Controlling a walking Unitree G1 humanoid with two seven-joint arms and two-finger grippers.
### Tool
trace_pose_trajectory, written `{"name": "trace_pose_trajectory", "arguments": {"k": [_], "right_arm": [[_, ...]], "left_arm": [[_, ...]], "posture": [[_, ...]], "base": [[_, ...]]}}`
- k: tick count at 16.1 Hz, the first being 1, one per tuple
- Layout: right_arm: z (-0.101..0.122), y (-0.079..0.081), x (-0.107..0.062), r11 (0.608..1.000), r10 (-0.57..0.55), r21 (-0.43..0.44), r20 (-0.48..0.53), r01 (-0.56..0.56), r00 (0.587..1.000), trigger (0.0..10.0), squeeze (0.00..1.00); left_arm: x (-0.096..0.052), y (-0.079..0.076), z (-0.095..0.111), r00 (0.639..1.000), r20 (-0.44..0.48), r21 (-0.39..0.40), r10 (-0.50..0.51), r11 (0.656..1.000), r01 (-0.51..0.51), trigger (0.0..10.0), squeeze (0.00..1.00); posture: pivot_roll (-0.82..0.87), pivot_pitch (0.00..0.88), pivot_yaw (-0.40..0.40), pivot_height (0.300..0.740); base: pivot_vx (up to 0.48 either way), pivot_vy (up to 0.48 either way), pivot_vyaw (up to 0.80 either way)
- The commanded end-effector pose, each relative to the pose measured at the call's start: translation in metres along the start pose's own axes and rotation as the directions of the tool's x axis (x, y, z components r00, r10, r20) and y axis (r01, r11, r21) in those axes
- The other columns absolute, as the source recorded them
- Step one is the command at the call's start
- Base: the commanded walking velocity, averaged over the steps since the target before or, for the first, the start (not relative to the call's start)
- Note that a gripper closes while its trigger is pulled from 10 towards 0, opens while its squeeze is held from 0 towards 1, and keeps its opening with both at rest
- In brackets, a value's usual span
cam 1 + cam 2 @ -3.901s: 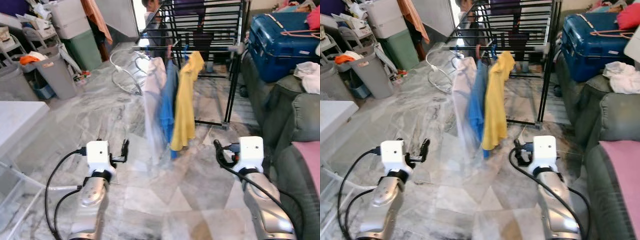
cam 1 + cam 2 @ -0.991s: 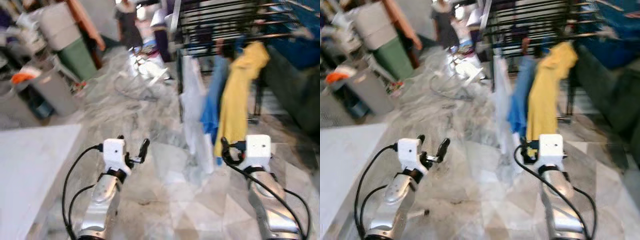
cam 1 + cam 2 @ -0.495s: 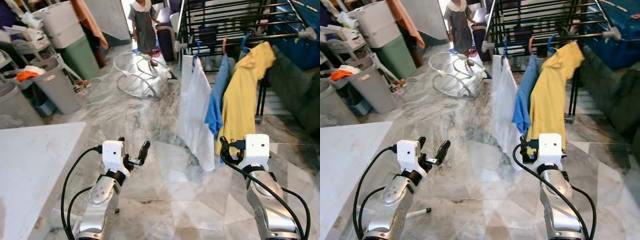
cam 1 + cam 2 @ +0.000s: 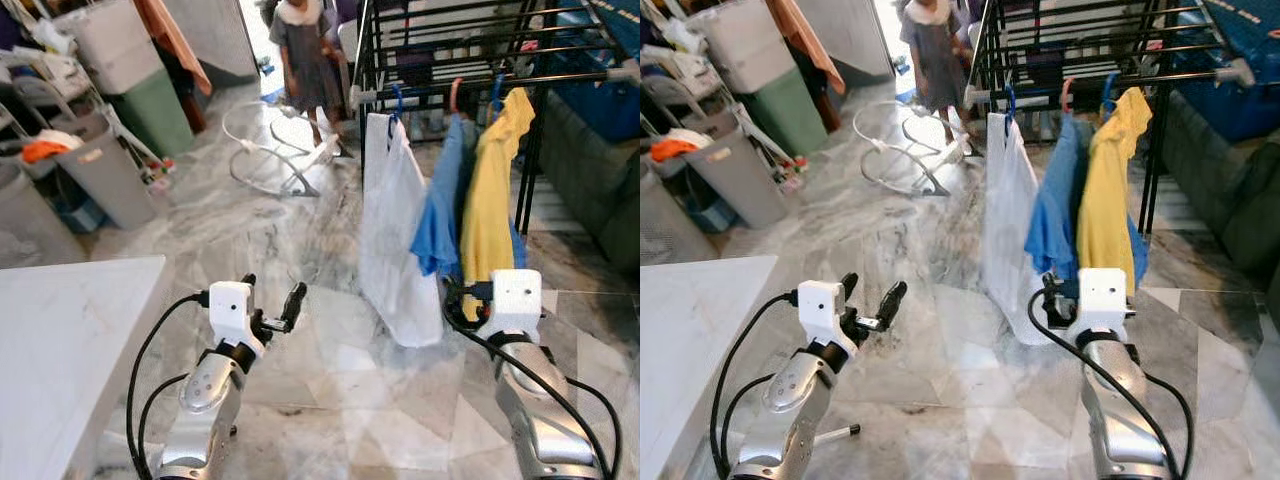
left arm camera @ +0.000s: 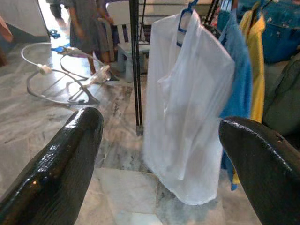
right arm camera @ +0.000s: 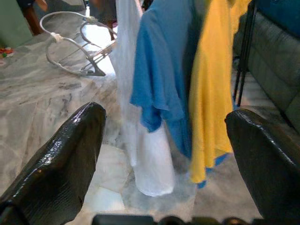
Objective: Hang hanger
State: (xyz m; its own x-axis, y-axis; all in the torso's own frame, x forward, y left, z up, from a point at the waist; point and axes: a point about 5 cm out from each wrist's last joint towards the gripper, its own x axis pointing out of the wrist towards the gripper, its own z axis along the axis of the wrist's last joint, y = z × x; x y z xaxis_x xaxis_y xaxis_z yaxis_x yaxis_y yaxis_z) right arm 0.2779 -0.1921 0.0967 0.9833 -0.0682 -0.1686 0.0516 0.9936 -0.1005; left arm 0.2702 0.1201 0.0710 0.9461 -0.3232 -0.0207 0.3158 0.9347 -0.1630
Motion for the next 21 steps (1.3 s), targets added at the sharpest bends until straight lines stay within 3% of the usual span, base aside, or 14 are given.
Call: {"name": "trace_pose_trajectory", "arguments": {"k": [1, 14, 21], "right_arm": [[0.0036, 0.0003, -0.0004, 1.000, 0.000, -0.003, 0.009, 0.000, 1.000, 10.0, 0.00], [0.0041, -0.0019, -0.0008, 1.000, -0.008, -0.009, 0.007, 0.008, 1.000, 10.0, 0.00], [0.0048, 0.0013, 0.0001, 1.000, 0.016, -0.007, 0.006, -0.016, 1.000, 10.0, 0.00]], "left_arm": [[-0.0001, 0.0018, 0.0034, 1.000, 0.011, 0.007, -0.001, 1.000, 0.001, 10.0, 0.00], [-0.0012, -0.0005, -0.0004, 1.000, -0.011, -0.004, -0.002, 1.000, 0.002, 10.0, 0.00], [0.0004, 0.0018, -0.0031, 0.999, -0.031, -0.001, 0.030, 1.000, -0.030, 10.0, 0.00]], "posture": [[-0.24, 0.000, 0.202, 0.740], [-0.24, 0.000, 0.195, 0.740], [-0.24, 0.000, 0.194, 0.740]], "base": [[0.428, 0.000, 0.00], [0.423, 0.000, 0.00], [0.036, 0.000, 0.00]]}}
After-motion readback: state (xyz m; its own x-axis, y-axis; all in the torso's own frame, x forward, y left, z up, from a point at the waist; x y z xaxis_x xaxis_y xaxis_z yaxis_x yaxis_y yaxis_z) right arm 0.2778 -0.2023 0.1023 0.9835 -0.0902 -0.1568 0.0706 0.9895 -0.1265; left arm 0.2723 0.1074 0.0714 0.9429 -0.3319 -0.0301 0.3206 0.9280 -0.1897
